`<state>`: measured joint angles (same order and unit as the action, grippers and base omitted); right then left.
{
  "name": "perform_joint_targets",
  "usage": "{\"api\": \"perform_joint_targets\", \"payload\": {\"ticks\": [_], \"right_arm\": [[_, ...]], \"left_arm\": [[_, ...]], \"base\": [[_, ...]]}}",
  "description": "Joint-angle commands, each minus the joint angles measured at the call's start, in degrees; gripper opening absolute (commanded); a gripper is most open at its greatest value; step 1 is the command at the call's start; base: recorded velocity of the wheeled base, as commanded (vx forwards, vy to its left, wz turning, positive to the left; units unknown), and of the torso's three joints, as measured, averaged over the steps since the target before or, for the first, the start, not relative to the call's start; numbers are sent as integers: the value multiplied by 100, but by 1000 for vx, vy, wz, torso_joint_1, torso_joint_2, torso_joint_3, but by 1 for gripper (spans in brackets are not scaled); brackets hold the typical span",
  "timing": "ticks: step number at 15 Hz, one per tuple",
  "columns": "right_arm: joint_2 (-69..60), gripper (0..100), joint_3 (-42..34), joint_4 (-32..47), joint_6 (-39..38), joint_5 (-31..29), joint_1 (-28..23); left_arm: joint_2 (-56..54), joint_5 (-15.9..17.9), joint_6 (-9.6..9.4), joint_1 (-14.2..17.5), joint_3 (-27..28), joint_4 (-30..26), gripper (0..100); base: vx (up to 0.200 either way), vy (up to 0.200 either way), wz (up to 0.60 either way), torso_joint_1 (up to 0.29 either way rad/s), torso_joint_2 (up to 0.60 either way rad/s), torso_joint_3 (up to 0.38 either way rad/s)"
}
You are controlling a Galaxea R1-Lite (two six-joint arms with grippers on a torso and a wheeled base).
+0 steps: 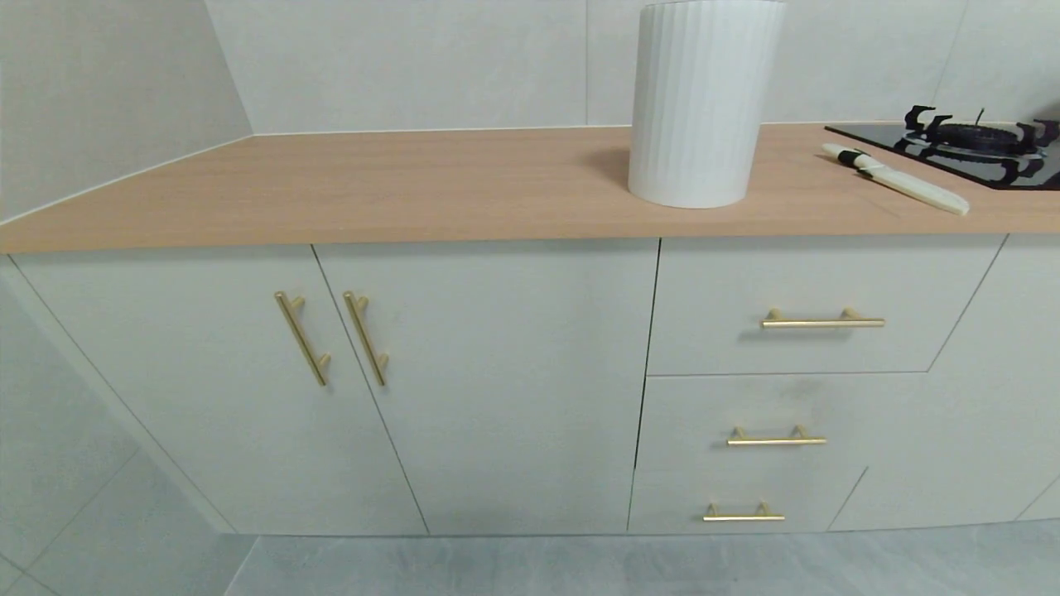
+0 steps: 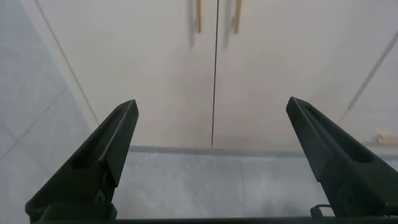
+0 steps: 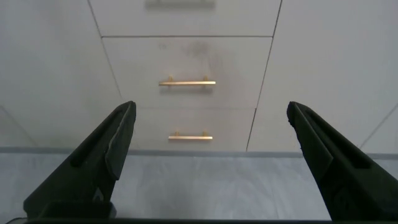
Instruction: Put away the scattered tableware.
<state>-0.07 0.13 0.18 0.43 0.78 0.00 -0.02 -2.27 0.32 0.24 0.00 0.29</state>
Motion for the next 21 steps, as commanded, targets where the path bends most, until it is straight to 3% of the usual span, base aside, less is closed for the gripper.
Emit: {"api": "perform_joint_targets", "payload": {"ticks": [1, 10, 21], "right_arm": [[7, 100, 4, -1, 1, 1, 0], [7, 100, 4, -1, 1, 1, 0], [7, 100, 4, -1, 1, 1, 0]], "left_arm": [[2, -2, 3, 2, 0, 6, 100], [2, -2, 3, 2, 0, 6, 100], [2, -2, -5, 2, 0, 6, 100]], "base": [[200, 0, 0, -7, -7, 2], [200, 0, 0, 5, 3, 1], [0, -18, 0, -1, 0, 0]]}}
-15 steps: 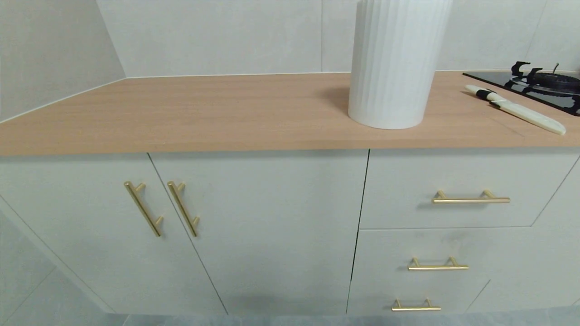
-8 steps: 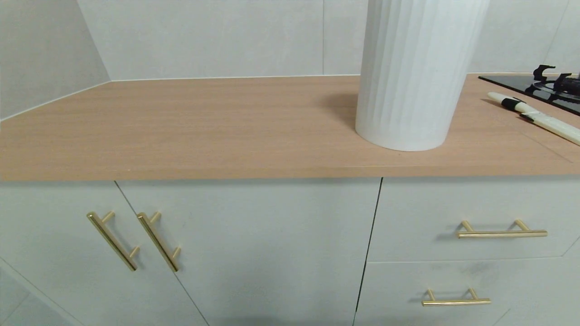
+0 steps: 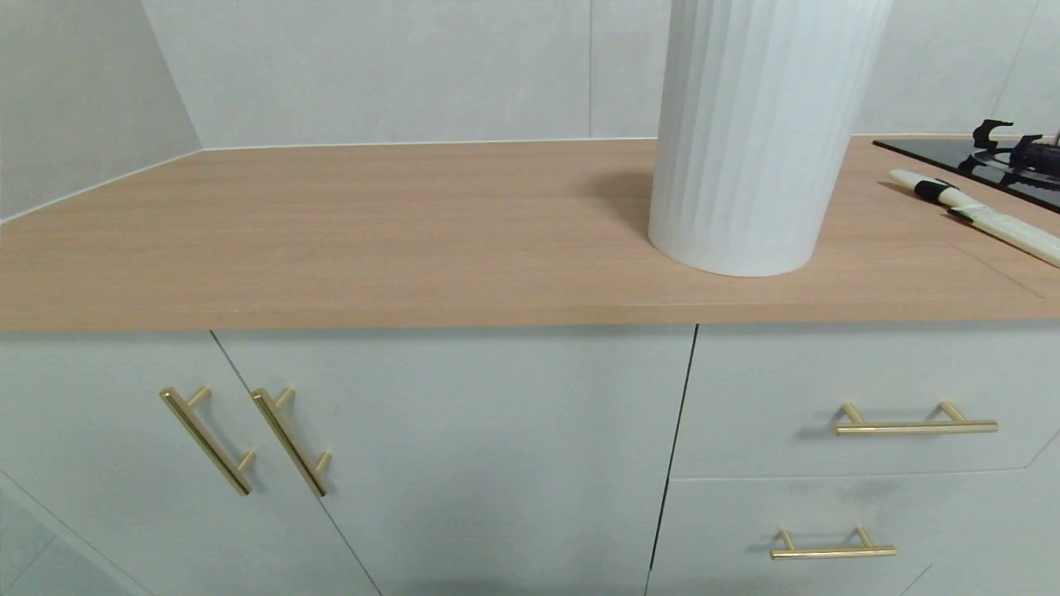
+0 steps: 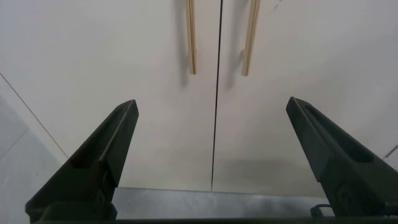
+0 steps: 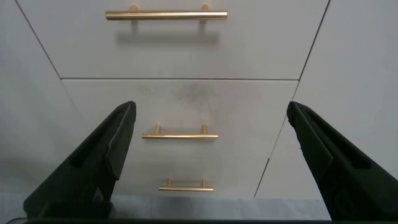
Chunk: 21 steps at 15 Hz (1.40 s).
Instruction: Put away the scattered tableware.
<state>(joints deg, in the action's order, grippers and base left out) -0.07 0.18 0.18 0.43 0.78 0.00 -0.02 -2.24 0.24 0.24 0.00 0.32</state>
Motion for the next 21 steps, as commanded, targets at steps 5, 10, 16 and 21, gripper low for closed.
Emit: {"api": "perform_joint_targets", "payload": {"ticks": [5, 10, 16, 21], "right_arm": [[7, 100, -1, -1, 1, 1, 0], [7, 100, -1, -1, 1, 1, 0], [7, 100, -1, -1, 1, 1, 0], [7, 100, -1, -1, 1, 1, 0]], "left_arm": [[2, -4, 2, 2, 0, 3, 100], [2, -4, 11, 2, 0, 3, 100], [2, -4, 20, 2, 0, 3, 100], [2, -4, 20, 2, 0, 3, 100]], "base": [[0, -200, 0, 1, -1, 0], [0, -200, 0, 1, 2, 2], [0, 0, 0, 0, 0, 0], [0, 0, 0, 0, 0, 0]]}}
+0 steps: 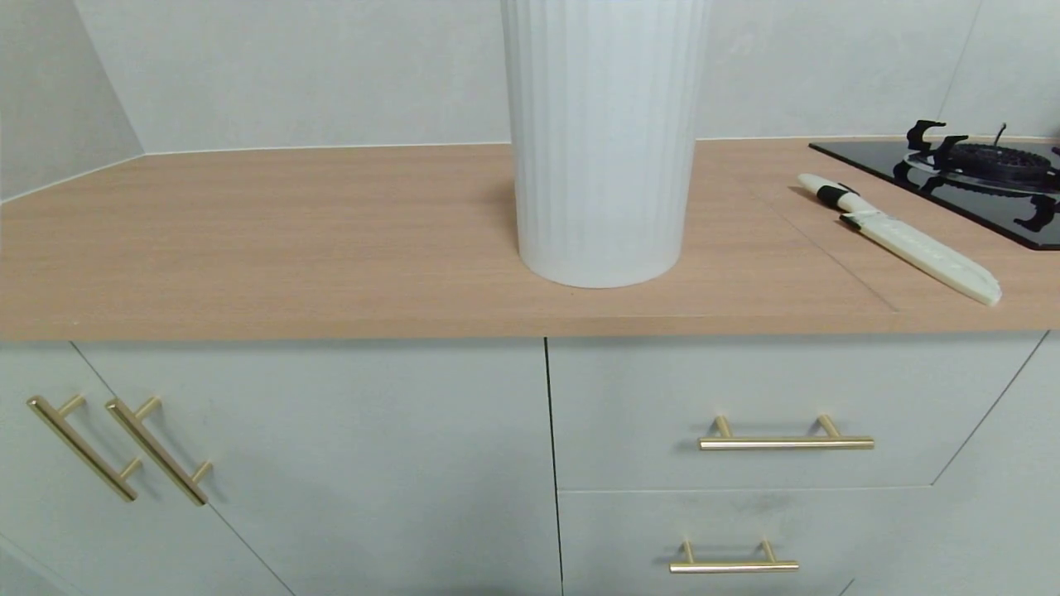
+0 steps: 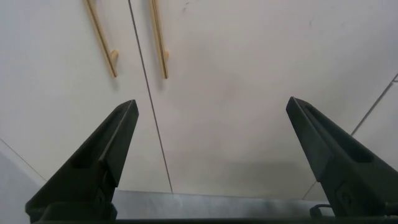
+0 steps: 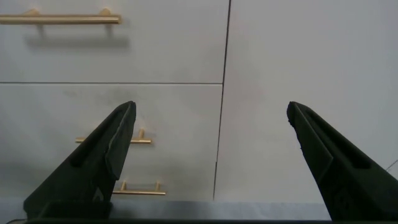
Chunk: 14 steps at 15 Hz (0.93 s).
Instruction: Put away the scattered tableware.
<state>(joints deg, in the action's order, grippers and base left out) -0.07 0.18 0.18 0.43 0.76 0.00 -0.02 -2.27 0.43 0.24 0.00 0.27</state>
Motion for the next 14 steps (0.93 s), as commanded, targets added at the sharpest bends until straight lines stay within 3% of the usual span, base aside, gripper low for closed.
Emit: {"api": "perform_joint_targets", "payload": {"ticks": [1, 4, 14], "right_arm": [[7, 100, -1, -1, 1, 4, 0], [7, 100, -1, -1, 1, 4, 0], [7, 100, -1, -1, 1, 4, 0]], "left_arm": [[2, -2, 1, 2, 0, 8, 100], [2, -2, 1, 2, 0, 8, 100], [2, -2, 1, 2, 0, 8, 100]], "base": [[0, 0, 0, 27, -203, -168], [0, 0, 0, 97, -248, -274], [0, 0, 0, 153, -483, -299]]}}
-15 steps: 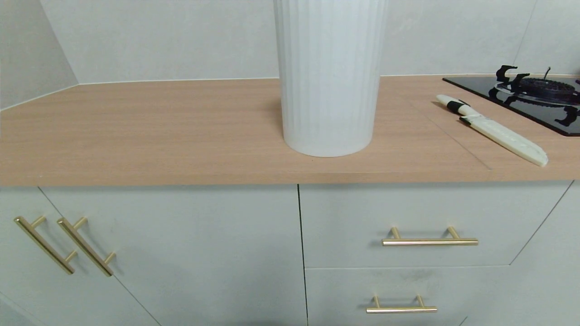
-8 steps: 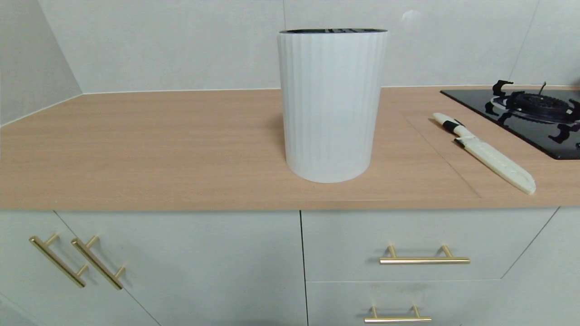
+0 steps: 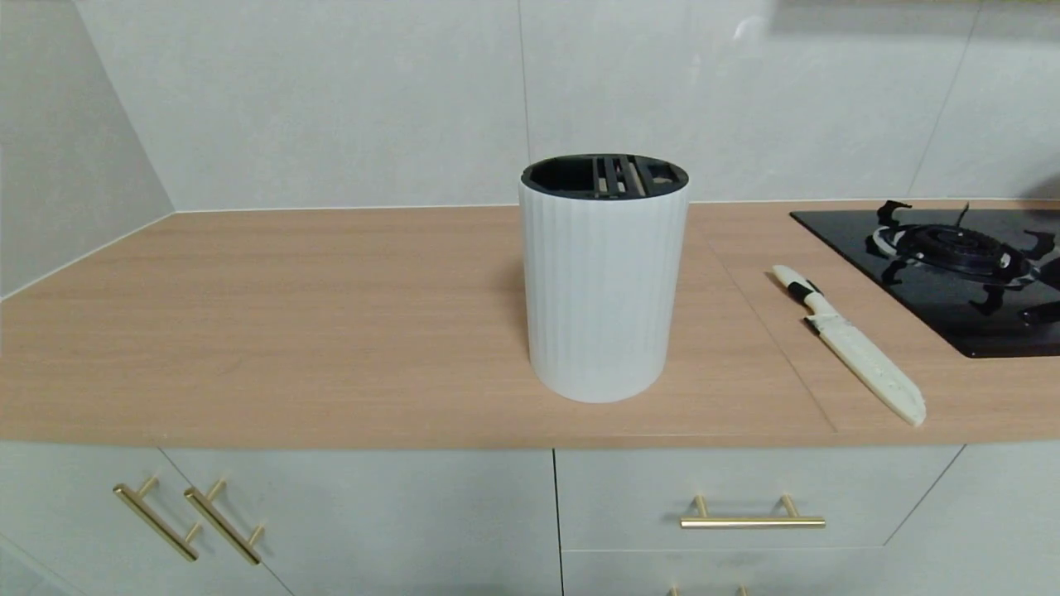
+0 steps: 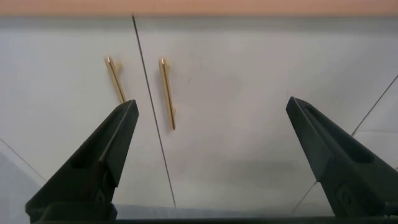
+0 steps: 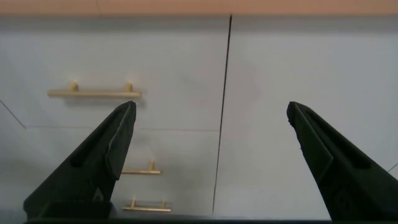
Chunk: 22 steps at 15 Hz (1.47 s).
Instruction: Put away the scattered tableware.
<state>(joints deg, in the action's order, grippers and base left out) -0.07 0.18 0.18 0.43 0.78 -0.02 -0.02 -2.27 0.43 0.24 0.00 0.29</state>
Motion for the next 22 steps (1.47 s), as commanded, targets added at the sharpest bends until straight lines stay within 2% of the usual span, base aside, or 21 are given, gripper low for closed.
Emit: {"api": "perform_joint_targets", "payload": {"ticks": [1, 22], "right_arm": [[7, 100, -1, -1, 1, 1, 2], [7, 100, -1, -1, 1, 1, 2]], "left_arm": [[2, -2, 1, 2, 0, 6, 100], [2, -2, 1, 2, 0, 6, 100]], "base": [[0, 0, 0, 212, -481, -290], [0, 0, 0, 239, -530, -296]]}}
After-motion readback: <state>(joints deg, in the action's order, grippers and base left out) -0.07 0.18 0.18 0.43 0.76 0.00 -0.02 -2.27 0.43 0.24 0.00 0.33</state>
